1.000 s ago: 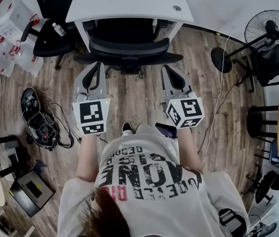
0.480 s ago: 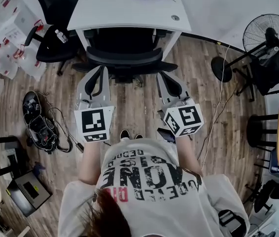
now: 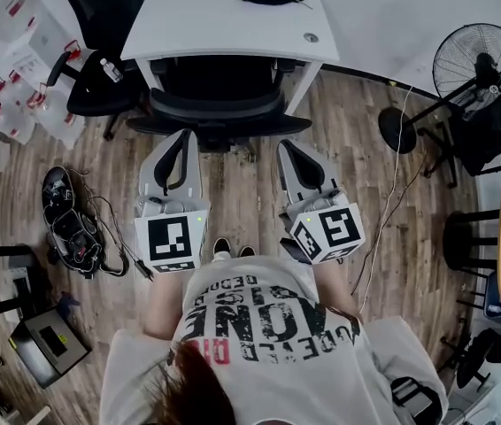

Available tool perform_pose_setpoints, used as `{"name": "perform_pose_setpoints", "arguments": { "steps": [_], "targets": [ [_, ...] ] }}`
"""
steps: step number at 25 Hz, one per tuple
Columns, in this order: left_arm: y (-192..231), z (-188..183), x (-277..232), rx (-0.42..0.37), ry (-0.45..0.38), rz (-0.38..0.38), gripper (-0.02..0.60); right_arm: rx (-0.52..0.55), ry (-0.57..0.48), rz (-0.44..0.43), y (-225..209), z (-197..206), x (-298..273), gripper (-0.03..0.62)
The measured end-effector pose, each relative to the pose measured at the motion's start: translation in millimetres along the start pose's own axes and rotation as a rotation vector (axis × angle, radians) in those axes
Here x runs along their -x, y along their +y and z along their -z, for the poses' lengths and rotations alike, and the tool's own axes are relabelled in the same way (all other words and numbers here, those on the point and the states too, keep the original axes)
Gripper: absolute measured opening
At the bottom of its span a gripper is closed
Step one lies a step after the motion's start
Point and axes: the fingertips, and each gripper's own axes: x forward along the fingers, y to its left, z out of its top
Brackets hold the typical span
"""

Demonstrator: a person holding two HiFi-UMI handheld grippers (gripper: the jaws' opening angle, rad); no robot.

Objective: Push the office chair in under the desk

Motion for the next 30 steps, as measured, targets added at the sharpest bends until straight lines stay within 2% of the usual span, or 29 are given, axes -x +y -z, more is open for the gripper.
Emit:
{"name": "perform_pose_setpoints", "arguments": {
  "steps": [5,9,13,19,28,30],
  "targets": [
    [-13,-9,12,0.0,-0.024,-0.01,0.011,0.001,-0.002,-0.018,2,-4,19,0.015],
    [-27,-7,22,0.032,-0.01,-0.024,0.011,0.0,-0.004,-0.023,-2,-1,34,0.015],
    [-44,-3,33,0.024,-0.009,-0.02,0.011,0.01,-0.007,-0.027,-1,-2,49,0.015],
    [-66,5,51,0.073,-0.008,-0.024,0.011,0.011,-0.035,-0.061,11,-3,67,0.015],
    [-87,19,68,0.114,0.036,0.0,0.011,-0.004,-0.014,-0.119,30,9,74,0.015],
    [-88,21,69,0.099,0.028,0.009,0.011,-0.007,-0.014,-0.125,34,12,75,0.015]
  ]
}}
